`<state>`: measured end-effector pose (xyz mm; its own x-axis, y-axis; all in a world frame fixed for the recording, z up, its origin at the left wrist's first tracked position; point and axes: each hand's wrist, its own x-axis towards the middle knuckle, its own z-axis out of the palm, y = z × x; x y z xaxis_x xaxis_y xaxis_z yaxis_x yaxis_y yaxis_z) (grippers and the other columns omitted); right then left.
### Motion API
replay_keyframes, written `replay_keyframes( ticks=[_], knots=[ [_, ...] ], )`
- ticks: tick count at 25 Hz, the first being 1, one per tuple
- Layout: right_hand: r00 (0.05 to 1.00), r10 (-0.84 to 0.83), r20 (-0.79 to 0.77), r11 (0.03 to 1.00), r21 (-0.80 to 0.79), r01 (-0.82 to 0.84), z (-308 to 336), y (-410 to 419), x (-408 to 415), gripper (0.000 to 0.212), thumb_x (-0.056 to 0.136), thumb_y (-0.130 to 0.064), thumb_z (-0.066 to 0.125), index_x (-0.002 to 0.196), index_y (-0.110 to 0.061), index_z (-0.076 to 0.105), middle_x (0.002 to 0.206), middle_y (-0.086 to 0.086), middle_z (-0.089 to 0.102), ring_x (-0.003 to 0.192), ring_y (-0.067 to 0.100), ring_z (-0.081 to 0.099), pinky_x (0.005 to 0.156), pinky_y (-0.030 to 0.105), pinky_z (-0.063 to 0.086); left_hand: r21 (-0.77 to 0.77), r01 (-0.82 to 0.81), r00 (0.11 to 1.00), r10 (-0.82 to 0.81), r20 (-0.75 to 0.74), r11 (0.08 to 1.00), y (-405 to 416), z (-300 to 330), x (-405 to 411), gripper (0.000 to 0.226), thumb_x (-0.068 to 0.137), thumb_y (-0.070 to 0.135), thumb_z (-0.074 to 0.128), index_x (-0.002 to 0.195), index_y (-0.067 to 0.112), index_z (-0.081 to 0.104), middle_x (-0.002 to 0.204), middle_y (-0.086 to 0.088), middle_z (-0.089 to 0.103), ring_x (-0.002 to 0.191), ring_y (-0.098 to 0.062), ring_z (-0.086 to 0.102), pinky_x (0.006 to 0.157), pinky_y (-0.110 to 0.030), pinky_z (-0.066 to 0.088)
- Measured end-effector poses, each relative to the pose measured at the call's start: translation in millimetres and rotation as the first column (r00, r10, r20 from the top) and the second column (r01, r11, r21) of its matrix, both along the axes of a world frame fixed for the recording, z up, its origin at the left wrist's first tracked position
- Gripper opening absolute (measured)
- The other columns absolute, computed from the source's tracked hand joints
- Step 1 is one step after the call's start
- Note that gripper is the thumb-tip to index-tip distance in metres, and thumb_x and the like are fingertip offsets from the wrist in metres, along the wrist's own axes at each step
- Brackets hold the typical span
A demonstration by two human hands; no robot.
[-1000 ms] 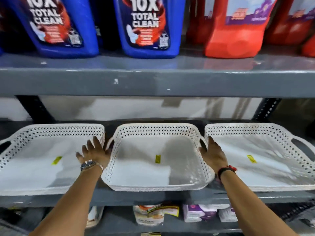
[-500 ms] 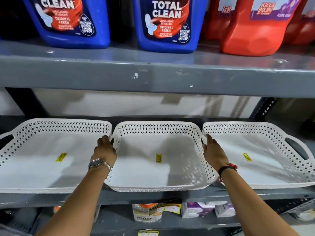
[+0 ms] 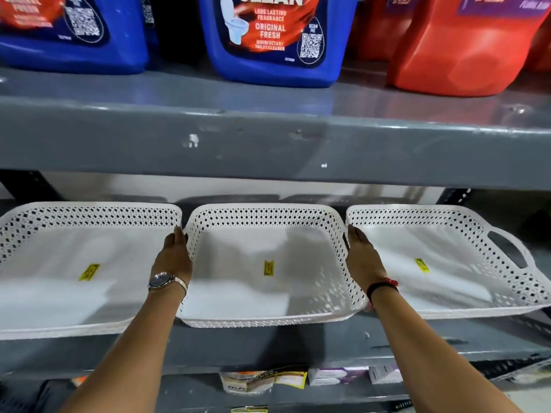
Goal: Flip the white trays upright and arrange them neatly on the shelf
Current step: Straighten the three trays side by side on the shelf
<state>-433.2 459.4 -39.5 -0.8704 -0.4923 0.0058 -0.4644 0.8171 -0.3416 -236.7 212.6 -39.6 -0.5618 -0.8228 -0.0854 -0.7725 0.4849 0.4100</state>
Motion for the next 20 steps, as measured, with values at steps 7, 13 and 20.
replay_keyframes(
  ticks=[7,13,20],
  knots=[
    [1.000,-0.004,0.002,0.998,-0.061,0.004,-2,-7,-10,0.067,0.082,0.017,0.028,0.146,-0.004,0.018,0.157,0.008,0.016,0.143,0.020,0.022,0.108,0.032,0.035,-0.028,0.001,1.000,-0.001,-0.028,1.000,-8,-4,-9,0.063,0.090,-0.008,0.032,0.149,0.006,0.014,0.156,-0.014,0.020,0.129,-0.043,0.043,0.106,-0.050,0.038],
    [0.999,-0.016,0.043,0.997,-0.081,0.019,-3,3,1,0.066,0.084,0.016,0.026,0.146,-0.007,0.019,0.157,0.005,0.015,0.142,0.021,0.025,0.109,0.033,0.034,-0.038,-0.014,1.000,0.013,-0.025,0.999,4,-2,2,0.061,0.092,-0.006,0.030,0.149,0.008,0.015,0.155,-0.012,0.021,0.126,-0.044,0.045,0.103,-0.049,0.039],
    [0.996,-0.053,0.071,0.991,-0.117,0.061,-4,18,21,0.065,0.086,0.012,0.027,0.146,-0.011,0.021,0.157,0.003,0.017,0.140,0.021,0.029,0.111,0.029,0.030,-0.027,-0.001,1.000,0.000,-0.016,1.000,17,-3,22,0.062,0.091,-0.005,0.029,0.150,0.009,0.013,0.157,-0.012,0.019,0.132,-0.040,0.040,0.106,-0.046,0.037]
  ],
)
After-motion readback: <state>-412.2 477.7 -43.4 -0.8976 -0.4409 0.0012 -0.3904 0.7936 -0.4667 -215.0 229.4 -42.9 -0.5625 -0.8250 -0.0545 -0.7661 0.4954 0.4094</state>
